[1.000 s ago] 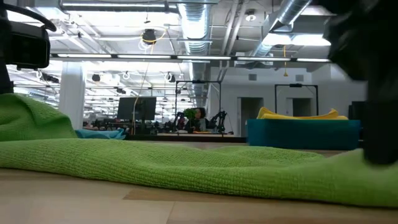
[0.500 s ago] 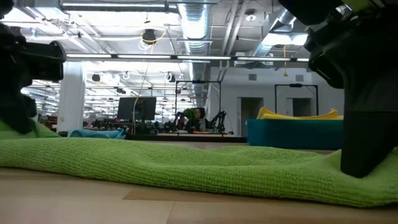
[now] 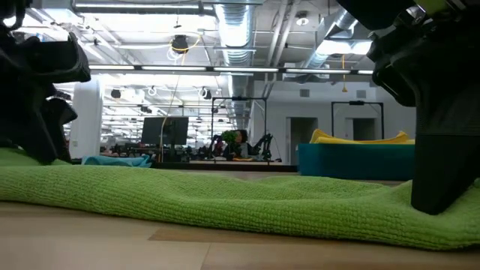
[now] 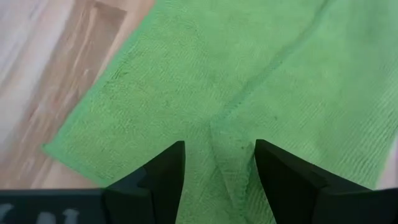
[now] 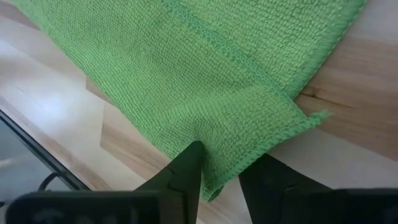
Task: Fold microfiber towels
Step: Fold the green microfiber cloth
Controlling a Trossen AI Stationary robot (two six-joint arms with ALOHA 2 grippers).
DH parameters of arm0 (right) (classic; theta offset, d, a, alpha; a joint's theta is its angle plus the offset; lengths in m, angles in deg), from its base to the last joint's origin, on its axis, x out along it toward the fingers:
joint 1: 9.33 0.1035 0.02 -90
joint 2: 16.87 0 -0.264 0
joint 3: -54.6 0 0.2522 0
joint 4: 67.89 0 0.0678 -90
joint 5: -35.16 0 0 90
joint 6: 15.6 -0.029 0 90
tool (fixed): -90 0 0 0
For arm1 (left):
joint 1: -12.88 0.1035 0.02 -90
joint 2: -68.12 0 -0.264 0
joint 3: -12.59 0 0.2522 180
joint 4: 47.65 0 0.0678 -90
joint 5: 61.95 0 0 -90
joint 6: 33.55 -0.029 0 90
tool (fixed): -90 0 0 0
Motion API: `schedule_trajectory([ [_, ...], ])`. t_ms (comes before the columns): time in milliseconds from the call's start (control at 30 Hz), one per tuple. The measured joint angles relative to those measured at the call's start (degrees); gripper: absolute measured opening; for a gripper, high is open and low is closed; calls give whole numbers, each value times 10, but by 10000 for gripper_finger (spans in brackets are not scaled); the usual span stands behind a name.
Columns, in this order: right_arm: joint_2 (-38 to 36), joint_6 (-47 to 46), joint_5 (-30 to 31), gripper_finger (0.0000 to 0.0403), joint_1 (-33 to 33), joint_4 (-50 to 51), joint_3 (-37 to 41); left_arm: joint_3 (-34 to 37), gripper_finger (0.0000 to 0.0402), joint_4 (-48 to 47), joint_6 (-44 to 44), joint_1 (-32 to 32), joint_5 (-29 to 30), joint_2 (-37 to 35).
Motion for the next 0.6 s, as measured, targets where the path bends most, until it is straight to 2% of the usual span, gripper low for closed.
schedule_trajectory([
  [267,0,1,0,128,0,0,0,-1,153,5,-76,0,-46,0],
  [600,0,2,1,123,0,1,0,-2,110,3,-137,1,-29,20],
])
